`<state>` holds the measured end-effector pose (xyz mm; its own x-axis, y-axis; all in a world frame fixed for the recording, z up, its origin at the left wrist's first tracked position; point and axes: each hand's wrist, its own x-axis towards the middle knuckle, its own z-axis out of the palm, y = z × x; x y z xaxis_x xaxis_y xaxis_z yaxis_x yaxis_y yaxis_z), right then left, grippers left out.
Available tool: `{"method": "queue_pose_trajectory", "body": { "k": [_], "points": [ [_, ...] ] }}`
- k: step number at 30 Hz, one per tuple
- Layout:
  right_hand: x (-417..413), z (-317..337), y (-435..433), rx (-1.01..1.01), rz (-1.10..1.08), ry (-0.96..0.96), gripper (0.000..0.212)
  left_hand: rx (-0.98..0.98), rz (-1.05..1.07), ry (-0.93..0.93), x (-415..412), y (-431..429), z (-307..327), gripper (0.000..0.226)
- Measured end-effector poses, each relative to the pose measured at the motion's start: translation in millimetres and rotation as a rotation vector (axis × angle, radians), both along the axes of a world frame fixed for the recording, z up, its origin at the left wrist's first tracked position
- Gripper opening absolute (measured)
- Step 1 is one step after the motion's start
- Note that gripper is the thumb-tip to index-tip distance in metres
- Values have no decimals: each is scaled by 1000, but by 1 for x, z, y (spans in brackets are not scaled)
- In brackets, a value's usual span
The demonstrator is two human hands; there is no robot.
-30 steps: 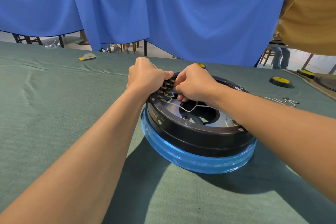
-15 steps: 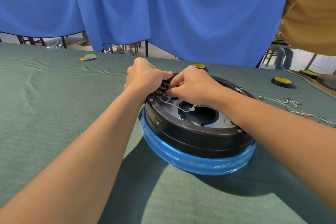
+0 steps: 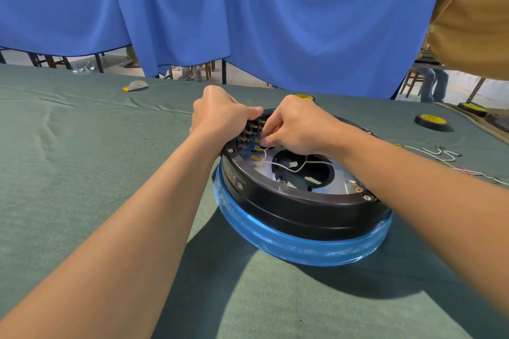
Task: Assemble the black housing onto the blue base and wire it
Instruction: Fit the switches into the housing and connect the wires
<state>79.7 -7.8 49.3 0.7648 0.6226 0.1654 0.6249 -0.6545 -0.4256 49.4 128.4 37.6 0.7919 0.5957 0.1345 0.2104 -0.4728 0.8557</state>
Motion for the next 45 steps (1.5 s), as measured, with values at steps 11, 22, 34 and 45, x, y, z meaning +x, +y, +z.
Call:
{"method": "queue_pose_trajectory", "body": {
  "k": [11,22,34,45],
  "points": [
    [0,3,2,-89,16,-16,9,-2,-4,-10,0,0,0,36],
    [-3,3,-1,-78,20,-8,20,149,-10,-37,0,-3,0,37],
    [-6,2,0,-48,-9,26,18,152,-9,-40,0,-1,-1,35],
    [-3,-2,3,-56,-15,-28,13,149,3,-35,2,-1,-2,35]
  ]
}}
